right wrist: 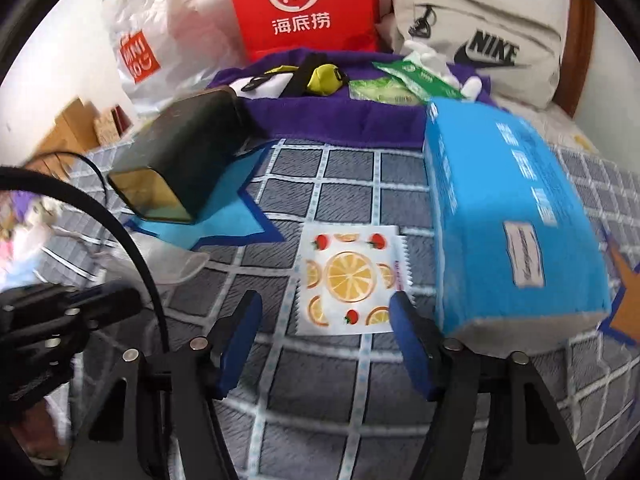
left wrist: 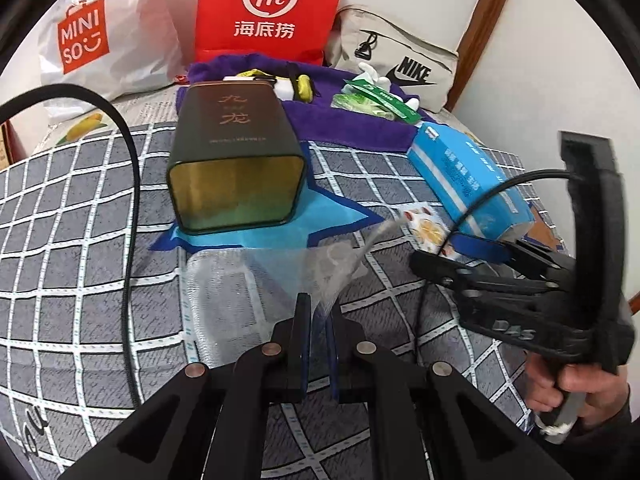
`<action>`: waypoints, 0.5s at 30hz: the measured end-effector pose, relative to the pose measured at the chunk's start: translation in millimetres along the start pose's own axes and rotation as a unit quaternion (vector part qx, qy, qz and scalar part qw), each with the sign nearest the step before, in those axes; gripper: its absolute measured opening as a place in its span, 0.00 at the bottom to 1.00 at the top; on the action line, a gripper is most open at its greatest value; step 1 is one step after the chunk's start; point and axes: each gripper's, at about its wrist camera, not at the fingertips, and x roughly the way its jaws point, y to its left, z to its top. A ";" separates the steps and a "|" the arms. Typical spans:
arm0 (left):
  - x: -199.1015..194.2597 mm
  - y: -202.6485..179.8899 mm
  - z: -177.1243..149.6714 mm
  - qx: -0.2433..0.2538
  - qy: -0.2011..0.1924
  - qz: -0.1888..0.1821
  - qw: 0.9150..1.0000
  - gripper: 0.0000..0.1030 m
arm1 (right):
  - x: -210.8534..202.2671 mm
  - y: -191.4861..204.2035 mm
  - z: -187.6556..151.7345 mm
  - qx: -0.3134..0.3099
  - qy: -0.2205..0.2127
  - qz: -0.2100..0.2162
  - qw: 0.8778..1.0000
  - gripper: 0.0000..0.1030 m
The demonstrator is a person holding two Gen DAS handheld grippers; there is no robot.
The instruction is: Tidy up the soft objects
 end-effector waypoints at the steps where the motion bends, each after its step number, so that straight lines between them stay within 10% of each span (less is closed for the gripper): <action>1: 0.2 -0.1 -0.3 0.001 -0.001 -0.005 1.000 0.07 | 1.7 2.3 -0.4 -0.011 0.000 -0.008 1.000 0.61; 7: 2.7 -1.0 -0.6 0.008 -0.002 -0.016 1.000 0.07 | -7.2 -3.2 -5.7 -0.017 0.003 0.031 0.999 0.21; 15: 1.7 11.0 -1.5 -0.010 -0.007 -0.021 1.000 0.07 | -28.1 4.7 -19.1 -0.040 0.027 0.076 0.996 0.09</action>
